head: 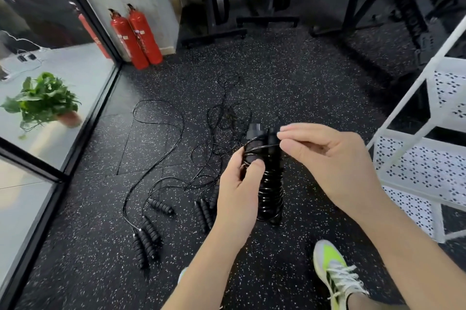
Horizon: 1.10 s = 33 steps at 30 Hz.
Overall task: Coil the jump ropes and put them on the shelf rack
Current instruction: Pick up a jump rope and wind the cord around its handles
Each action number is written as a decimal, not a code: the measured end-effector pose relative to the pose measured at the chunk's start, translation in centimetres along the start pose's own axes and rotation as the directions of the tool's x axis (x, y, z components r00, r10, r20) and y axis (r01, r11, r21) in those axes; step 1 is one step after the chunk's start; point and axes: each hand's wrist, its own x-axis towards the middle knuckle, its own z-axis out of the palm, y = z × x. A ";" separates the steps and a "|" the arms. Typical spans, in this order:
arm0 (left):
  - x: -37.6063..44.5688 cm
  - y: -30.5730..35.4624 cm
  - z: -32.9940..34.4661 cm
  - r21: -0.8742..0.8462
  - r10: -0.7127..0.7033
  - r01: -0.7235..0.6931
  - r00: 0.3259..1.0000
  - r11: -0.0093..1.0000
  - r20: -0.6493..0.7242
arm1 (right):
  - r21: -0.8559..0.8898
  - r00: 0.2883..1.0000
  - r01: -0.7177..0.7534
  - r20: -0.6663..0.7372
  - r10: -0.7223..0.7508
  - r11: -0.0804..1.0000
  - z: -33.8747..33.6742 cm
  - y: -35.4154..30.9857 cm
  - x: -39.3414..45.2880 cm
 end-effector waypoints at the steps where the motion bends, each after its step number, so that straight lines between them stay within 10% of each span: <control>1: 0.0 -0.1 -0.1 -0.006 -0.014 0.014 1.000 1.000 0.003 | -0.032 0.999 0.029 -0.015 -0.030 0.999 0.1 0.0 0.1; 11: 0.0 0.1 -0.7 -0.068 -0.084 0.084 0.996 0.994 -0.003 | -0.400 0.986 0.143 -0.026 -0.167 0.905 1.7 1.4 -0.5; 17: -0.2 -0.3 -0.5 -0.007 -0.071 0.072 0.997 0.997 0.013 | -0.178 1.000 -0.007 -0.027 0.002 0.984 1.8 1.4 -0.1; 33: 0.3 -0.8 -0.9 0.085 -0.092 0.094 0.995 0.992 -0.032 | -0.256 1.000 0.020 -0.018 -0.025 0.966 3.1 2.7 0.2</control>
